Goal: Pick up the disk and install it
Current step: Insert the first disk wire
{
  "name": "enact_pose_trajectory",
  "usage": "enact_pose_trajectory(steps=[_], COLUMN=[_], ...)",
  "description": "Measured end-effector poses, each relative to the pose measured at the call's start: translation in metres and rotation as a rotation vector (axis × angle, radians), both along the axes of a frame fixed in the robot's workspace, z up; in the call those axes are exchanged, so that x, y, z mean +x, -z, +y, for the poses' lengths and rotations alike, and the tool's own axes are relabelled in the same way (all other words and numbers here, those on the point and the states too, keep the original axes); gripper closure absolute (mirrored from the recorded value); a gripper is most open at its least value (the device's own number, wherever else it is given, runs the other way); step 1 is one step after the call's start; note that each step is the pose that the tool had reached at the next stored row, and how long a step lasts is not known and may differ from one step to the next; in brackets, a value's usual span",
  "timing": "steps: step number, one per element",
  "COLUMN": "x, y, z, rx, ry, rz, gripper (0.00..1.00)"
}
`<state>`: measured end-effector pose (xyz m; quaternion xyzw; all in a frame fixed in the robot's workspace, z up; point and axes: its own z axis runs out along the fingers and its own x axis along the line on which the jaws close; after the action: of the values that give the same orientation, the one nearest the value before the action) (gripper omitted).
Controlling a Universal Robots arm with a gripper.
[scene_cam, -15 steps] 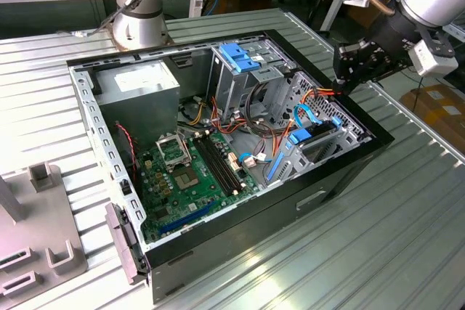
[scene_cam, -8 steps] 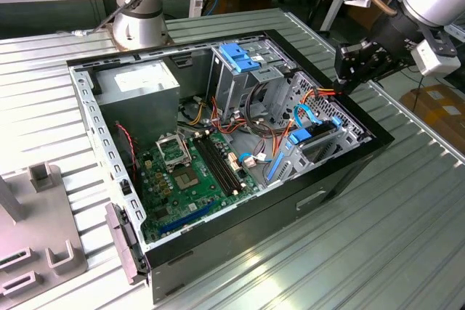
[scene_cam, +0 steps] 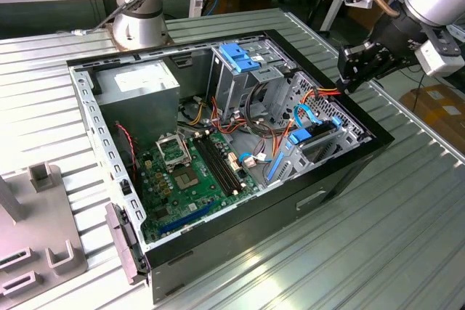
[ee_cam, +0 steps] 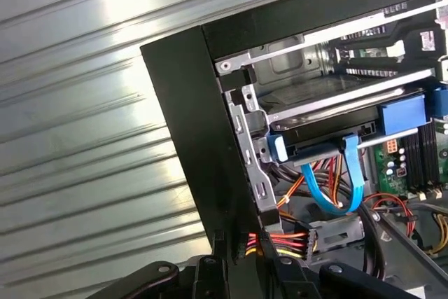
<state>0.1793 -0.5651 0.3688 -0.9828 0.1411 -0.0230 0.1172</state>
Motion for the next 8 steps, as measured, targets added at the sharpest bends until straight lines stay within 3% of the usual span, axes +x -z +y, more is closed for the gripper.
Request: enact_pose_trajectory(steps=[4, 5, 6, 7, 8], x=[-0.0001, -0.0001, -0.0002, -0.0001, -0.0001], y=[0.0001, 0.0001, 0.0001, 0.0001, 0.0001], z=[0.0000, 0.0001, 0.0003, 0.0004, 0.0004], rx=[-0.0065, -0.0211, -0.0510, -0.0735, -0.0746], ry=[-0.001, -0.001, -0.001, -0.001, -0.001], rz=[-0.0002, -0.0003, -0.0007, -0.0012, -0.0011], gripper=[0.70, 0.70, 0.70, 0.70, 0.70])
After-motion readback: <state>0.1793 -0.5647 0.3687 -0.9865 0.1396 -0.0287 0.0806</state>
